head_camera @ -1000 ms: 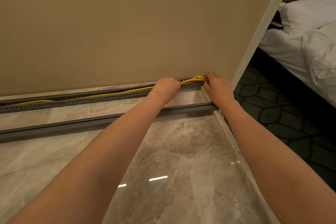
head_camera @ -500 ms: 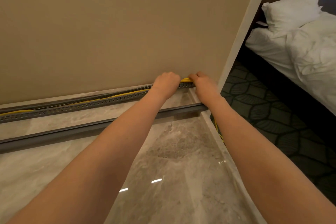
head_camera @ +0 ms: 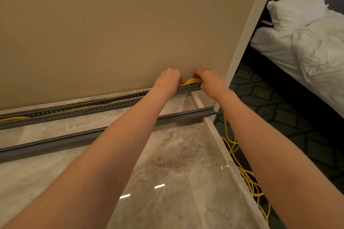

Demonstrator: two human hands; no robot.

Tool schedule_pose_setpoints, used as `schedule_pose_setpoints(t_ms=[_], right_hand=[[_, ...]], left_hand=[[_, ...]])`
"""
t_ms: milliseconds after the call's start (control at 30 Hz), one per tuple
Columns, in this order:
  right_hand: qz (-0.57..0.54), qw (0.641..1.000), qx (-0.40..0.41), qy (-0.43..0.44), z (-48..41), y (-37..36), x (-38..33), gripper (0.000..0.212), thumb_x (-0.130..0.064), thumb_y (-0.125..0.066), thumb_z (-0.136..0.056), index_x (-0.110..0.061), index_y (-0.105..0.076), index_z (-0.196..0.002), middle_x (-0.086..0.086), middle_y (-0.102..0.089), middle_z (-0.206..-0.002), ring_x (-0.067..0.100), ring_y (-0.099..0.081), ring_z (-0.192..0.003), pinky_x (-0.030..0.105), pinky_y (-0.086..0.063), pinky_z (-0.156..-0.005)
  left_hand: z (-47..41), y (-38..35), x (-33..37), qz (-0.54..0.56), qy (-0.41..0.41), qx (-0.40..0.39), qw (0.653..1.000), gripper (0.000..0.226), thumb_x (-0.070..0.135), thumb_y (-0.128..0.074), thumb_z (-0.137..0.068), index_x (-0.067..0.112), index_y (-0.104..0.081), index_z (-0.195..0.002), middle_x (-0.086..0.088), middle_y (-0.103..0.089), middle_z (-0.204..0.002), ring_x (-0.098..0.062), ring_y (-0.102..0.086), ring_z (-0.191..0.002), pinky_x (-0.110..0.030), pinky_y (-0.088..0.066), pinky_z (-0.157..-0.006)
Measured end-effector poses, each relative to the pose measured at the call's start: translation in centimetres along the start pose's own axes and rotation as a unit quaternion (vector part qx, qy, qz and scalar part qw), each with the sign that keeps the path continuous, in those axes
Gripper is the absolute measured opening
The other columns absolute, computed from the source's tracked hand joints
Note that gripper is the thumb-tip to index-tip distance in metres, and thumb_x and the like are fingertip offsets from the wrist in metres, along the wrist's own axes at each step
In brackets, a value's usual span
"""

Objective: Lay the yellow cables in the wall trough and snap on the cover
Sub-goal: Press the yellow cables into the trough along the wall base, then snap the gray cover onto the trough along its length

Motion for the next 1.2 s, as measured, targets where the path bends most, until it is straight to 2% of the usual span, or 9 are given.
schedule_pose_setpoints(t_ms=[300,500,600,700,767,933,1000,1100,1200], right_hand=[[-0.03,0.998,0.035,-0.042,0.0,-0.6,1.6,0.027,0.01,-0.05,-0.084,-0.002,-0.07,-0.098,0.017,-0.06,-0.108,0.033,-0.057,-0.1,0.042,-0.05,-0.084],[-0.009,0.998,-0.045,-0.052,1.5,-2.0,2.6,0.049,0.005,-0.042,-0.088,-0.019,-0.059,-0.127,0.012,-0.049,-0.126,0.031,-0.05,-0.113,0.041,-0.044,-0.097],[0.012,0.995,-0.091,-0.047,2.3,-2.8,3.0,0.061,0.003,-0.041,-0.086,-0.026,-0.044,-0.139,0.012,-0.042,-0.135,0.031,-0.046,-0.121,0.042,-0.042,-0.1],[-0.072,0.99,-0.084,-0.084,2.9,-2.7,3.5,0.063,0.008,-0.039,-0.083,-0.022,-0.046,-0.138,0.013,-0.036,-0.141,0.032,-0.042,-0.127,0.037,-0.038,-0.106],[-0.127,0.984,-0.064,-0.103,3.3,-2.3,3.5,0.064,0.011,-0.039,-0.081,-0.02,-0.049,-0.136,0.013,-0.036,-0.141,0.03,-0.041,-0.128,0.034,-0.035,-0.107],[-0.139,0.984,-0.007,-0.114,4.9,0.1,2.6,0.056,0.007,-0.046,-0.075,-0.019,-0.059,-0.123,0.012,-0.046,-0.13,0.028,-0.045,-0.12,0.036,-0.038,-0.1],[-0.138,0.982,-0.03,-0.122,5.9,0.3,1.9,0.044,0.007,-0.048,-0.075,-0.015,-0.065,-0.11,0.012,-0.05,-0.12,0.025,-0.047,-0.107,0.033,-0.04,-0.089],[-0.243,0.944,-0.177,-0.134,7.6,-1.9,-0.1,0.031,0.007,-0.053,-0.081,-0.003,-0.066,-0.107,0.009,-0.058,-0.092,0.02,-0.052,-0.086,0.027,-0.048,-0.07],[-0.266,0.927,-0.236,-0.117,8.5,-2.6,-1.2,0.033,-0.008,-0.068,-0.082,-0.005,-0.062,-0.115,0.0,-0.055,-0.087,0.017,-0.051,-0.089,0.017,-0.042,-0.068]], left_hand=[[0.6,-0.4,0.1,-0.043,-0.012,0.005,0.999,0.032,-0.007,-0.044,-0.091,0.0,-0.063,-0.116,-0.024,-0.062,-0.116,-0.041,-0.06,-0.108,-0.042,-0.049,-0.087],[2.0,-0.8,0.8,-0.069,-0.019,0.015,0.997,0.036,-0.011,-0.038,-0.091,-0.002,-0.051,-0.123,-0.024,-0.057,-0.122,-0.041,-0.057,-0.111,-0.045,-0.047,-0.087],[2.9,-0.9,0.8,-0.014,-0.045,0.036,0.998,0.035,-0.001,-0.039,-0.093,0.002,-0.045,-0.127,-0.021,-0.053,-0.123,-0.041,-0.057,-0.107,-0.045,-0.046,-0.082],[4.5,-0.5,1.5,-0.008,-0.113,0.072,0.991,0.029,0.019,-0.043,-0.097,0.006,-0.049,-0.122,-0.015,-0.053,-0.12,-0.033,-0.054,-0.106,-0.039,-0.043,-0.084],[5.5,-0.8,2.1,-0.015,-0.16,0.042,0.986,0.034,0.035,-0.047,-0.095,0.009,-0.052,-0.116,-0.009,-0.055,-0.116,-0.026,-0.053,-0.105,-0.034,-0.041,-0.085],[7.4,-4.5,0.7,0.001,-0.134,-0.175,0.975,0.068,0.056,-0.072,-0.071,0.016,-0.044,-0.119,0.001,-0.046,-0.114,-0.016,-0.045,-0.097,-0.033,-0.042,-0.089],[7.7,-4.9,-0.1,-0.01,-0.127,-0.189,0.974,0.074,0.049,-0.078,-0.067,0.017,-0.041,-0.123,-0.002,-0.048,-0.12,-0.015,-0.045,-0.096,-0.033,-0.043,-0.089],[7.8,-4.1,-0.7,0.0,-0.118,-0.174,0.978,0.066,0.036,-0.079,-0.071,0.015,-0.043,-0.121,-0.006,-0.056,-0.115,-0.018,-0.048,-0.091,-0.031,-0.042,-0.079],[7.9,-2.7,-1.3,0.006,-0.115,-0.129,0.985,0.044,0.03,-0.075,-0.076,0.014,-0.053,-0.111,-0.006,-0.062,-0.109,-0.018,-0.05,-0.086,-0.031,-0.043,-0.075]])
Point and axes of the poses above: each hand's wrist, its own z-axis away from the middle knuckle, its own y-axis out of the back of the hand, x = y × z, the point moved 10 cm from there along -z, towards the middle knuckle
